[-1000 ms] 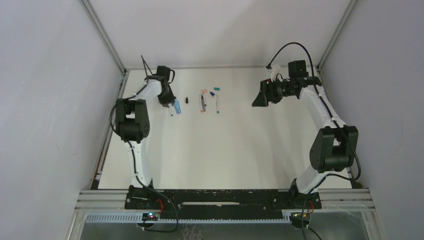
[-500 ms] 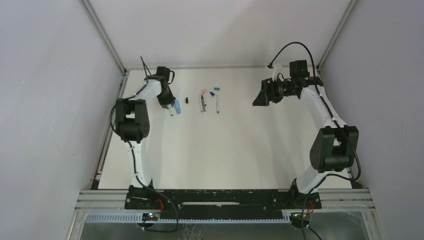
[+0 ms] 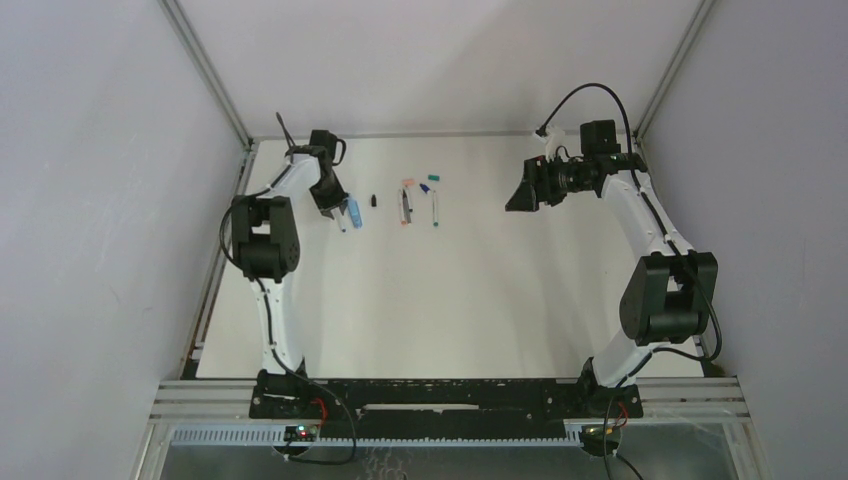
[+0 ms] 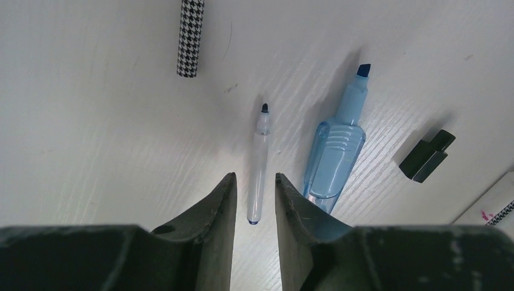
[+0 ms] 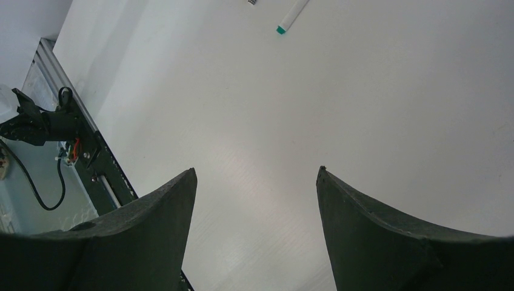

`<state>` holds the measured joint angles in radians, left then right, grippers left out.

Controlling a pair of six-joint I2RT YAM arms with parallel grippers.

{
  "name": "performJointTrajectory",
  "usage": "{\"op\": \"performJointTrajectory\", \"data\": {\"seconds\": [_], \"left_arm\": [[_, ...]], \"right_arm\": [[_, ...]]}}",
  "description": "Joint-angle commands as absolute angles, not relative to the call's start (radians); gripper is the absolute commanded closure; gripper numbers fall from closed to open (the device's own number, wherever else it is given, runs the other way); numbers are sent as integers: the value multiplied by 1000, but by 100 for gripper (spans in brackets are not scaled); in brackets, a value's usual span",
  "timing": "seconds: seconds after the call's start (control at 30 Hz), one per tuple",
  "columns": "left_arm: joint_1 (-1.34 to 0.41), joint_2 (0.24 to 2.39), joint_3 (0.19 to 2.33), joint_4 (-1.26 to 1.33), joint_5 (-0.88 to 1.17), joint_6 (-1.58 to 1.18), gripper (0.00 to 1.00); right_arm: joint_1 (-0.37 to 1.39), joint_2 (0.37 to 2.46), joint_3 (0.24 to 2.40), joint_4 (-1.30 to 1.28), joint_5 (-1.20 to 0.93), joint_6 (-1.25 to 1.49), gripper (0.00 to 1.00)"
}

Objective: Insert the pens into the pen caps
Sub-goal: Pick up the pen from the center of the board.

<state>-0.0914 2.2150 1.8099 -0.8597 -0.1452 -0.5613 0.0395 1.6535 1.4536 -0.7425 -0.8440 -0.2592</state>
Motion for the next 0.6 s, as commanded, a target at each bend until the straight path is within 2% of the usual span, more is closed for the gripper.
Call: {"op": "performJointTrajectory", "data": {"seconds": [0.0, 0.1, 0.57], "left_arm": [[-89, 2226, 1869, -893, -126, -571, 67], [-89, 2224, 1865, -891, -127, -569, 72], [-89, 2206, 1831, -885, -99, -560, 76]], "right_arm": [[30, 1652, 1457, -722, -871, -247, 20], [26, 1651, 1456, -720, -876, -245, 20], [23, 1649, 1456, -715, -902, -233, 21]]}}
